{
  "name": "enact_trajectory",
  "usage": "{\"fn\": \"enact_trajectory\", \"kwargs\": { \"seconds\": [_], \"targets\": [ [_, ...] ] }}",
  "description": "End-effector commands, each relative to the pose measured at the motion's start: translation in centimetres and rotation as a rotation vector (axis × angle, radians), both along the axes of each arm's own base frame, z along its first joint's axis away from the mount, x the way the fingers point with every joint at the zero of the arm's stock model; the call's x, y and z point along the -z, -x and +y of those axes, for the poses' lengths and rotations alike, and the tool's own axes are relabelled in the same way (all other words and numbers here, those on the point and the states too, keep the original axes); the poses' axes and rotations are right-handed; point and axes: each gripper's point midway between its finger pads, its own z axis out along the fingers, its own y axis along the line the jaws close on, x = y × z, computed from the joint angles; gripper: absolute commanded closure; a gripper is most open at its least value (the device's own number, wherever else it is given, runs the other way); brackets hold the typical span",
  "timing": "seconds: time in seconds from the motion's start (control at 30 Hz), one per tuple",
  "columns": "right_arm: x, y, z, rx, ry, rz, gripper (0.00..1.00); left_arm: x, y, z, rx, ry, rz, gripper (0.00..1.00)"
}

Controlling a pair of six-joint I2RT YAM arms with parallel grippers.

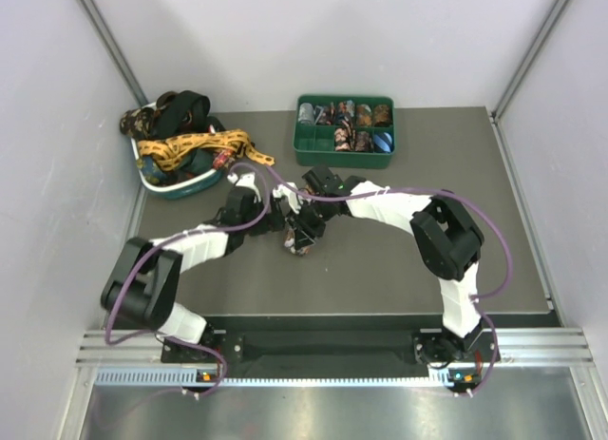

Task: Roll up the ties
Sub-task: Roll the tie

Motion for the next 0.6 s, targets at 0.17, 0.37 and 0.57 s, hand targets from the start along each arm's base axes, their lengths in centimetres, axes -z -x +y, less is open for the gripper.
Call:
{"fn": "enact_trajectory", "kwargs": {
  "seconds": [0.17, 0.37, 0.57],
  "targets": [
    [-1.7, -0.8, 0.5, -0.002, -0.082, 0.042, 0.85, -0.1, -1.7, 0.0, -0.067, 0.004, 0.034, 0.06],
    [-1.5, -2.3, 0.2, 0.021, -0.104, 0.100, 0.86, -0.2, 0.1, 2.3, -0.161, 0.025, 0.033, 0.04],
    [-1.1, -3.2, 0.1, 0.050, -0.148, 0.188, 0.87, 0.3, 1.1, 2.6, -0.152, 0.030, 0.027, 0.03]
  ]
}}
